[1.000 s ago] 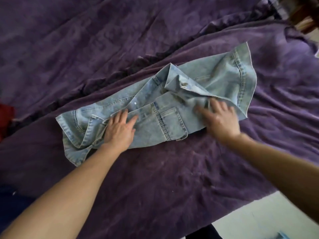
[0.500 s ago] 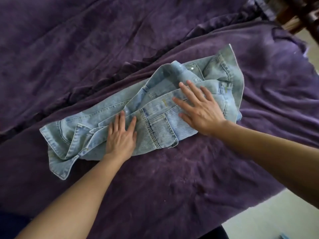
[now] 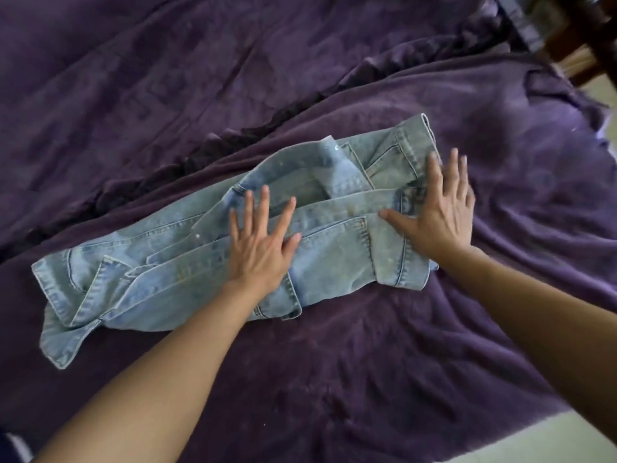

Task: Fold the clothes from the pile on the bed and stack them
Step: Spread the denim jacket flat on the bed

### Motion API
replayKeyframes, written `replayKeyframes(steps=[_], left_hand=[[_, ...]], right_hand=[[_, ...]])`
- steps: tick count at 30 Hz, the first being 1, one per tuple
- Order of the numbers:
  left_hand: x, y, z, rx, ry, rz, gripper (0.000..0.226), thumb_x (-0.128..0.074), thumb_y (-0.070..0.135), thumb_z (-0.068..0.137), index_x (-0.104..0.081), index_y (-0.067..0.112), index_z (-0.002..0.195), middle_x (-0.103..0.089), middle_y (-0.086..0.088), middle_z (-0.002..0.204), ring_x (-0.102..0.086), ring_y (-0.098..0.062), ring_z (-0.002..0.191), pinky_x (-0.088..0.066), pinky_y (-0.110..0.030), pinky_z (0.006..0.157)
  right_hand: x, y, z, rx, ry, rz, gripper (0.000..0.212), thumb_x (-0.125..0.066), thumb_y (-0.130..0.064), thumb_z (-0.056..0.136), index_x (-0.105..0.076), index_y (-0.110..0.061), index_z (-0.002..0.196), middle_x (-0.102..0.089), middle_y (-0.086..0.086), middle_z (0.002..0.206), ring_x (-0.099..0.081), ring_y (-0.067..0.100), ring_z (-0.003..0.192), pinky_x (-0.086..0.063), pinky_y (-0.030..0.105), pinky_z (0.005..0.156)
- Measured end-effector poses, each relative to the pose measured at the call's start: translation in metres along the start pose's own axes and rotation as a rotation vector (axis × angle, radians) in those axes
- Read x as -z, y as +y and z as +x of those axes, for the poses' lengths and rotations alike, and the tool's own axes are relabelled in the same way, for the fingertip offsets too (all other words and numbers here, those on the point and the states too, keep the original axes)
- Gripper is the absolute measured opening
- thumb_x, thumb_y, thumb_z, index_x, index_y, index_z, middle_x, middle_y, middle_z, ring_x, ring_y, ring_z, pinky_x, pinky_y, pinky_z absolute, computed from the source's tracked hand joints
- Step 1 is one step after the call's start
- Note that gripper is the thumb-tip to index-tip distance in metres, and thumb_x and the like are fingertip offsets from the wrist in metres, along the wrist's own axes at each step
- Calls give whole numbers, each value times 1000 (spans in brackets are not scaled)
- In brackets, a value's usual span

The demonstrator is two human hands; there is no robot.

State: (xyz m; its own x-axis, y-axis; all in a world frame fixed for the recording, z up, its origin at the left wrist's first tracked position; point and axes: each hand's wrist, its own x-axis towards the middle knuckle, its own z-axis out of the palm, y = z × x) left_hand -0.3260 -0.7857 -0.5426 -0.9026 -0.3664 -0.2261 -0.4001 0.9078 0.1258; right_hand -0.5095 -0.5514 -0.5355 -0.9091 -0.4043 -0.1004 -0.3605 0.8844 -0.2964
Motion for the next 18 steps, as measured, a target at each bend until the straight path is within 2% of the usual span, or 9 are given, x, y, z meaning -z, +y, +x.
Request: replayKeyframes(steps=[2, 4, 6, 8, 10, 12, 14, 16, 18], left_hand=[[-8, 10, 23, 42, -102, 41, 67, -9, 67, 89, -3, 39, 150, 7, -10, 160, 8, -37, 145, 1, -61, 112], [-20, 11, 35, 51, -207, 74, 73, -2, 72, 83, 2, 41, 149, 14, -8, 159, 13, -38, 144, 0, -66, 110], [-27, 10, 39, 50, -266, 77, 73, -3, 72, 83, 5, 41, 148, 16, -6, 159, 15, -38, 144, -4, -68, 109], [-20, 8, 40, 41, -291, 31, 67, -12, 69, 88, -1, 41, 149, 11, -6, 159, 10, -37, 145, -7, -66, 109], [-3, 2, 34, 8, -223, -32, 59, -23, 59, 95, -19, 36, 148, -6, -10, 159, -6, -34, 145, -14, -59, 111], [17, -15, 17, 33, -29, -140, 50, -36, 45, 98, -39, 23, 142, -30, -14, 151, -28, -33, 138, -25, -51, 110], [35, -46, -6, 140, 135, -248, 42, -46, 29, 97, -49, 12, 135, -44, -17, 141, -40, -34, 129, -33, -47, 105], [49, -88, -36, 270, 211, -292, 37, -50, 16, 93, -55, 5, 128, -51, -19, 131, -46, -37, 122, -37, -46, 101], [61, -135, -68, 430, 256, -292, 34, -52, 8, 89, -58, 2, 122, -55, -22, 122, -49, -39, 116, -40, -47, 97]], right_hand=[[-12, -6, -4, -148, -80, 159, 120, -60, -80, 64, -1, -24, 152, -9, 16, 159, -12, 30, 146, -25, 49, 114], [-25, -17, -12, -157, -109, 204, 115, -59, -78, 68, -3, -22, 152, -25, 14, 155, -28, 30, 141, -35, 46, 107], [-26, -23, -18, -119, -60, 205, 101, -64, -66, 75, -13, -24, 150, -42, 8, 144, -46, 31, 126, -44, 43, 92], [-10, -29, -16, -119, -38, 243, 83, -69, -50, 78, -25, -29, 146, -56, 5, 131, -57, 32, 112, -46, 40, 84], [18, -43, -15, -105, -26, 337, 70, -71, -40, 79, -36, -32, 139, -64, 3, 121, -61, 31, 106, -46, 38, 85], [50, -75, -22, -3, 51, 388, 66, -72, -37, 78, -41, -33, 136, -65, 0, 119, -62, 25, 103, -46, 37, 85], [70, -124, -35, 154, 84, 368, 65, -69, -35, 79, -38, -35, 136, -60, -3, 125, -62, 25, 102, -50, 40, 82], [70, -177, -50, 280, 40, 304, 65, -65, -31, 82, -34, -34, 139, -56, 1, 126, -63, 34, 94, -51, 42, 71], [49, -229, -66, 351, -51, 241, 66, -62, -24, 85, -34, -29, 144, -55, 7, 121, -62, 40, 84, -42, 36, 60]])
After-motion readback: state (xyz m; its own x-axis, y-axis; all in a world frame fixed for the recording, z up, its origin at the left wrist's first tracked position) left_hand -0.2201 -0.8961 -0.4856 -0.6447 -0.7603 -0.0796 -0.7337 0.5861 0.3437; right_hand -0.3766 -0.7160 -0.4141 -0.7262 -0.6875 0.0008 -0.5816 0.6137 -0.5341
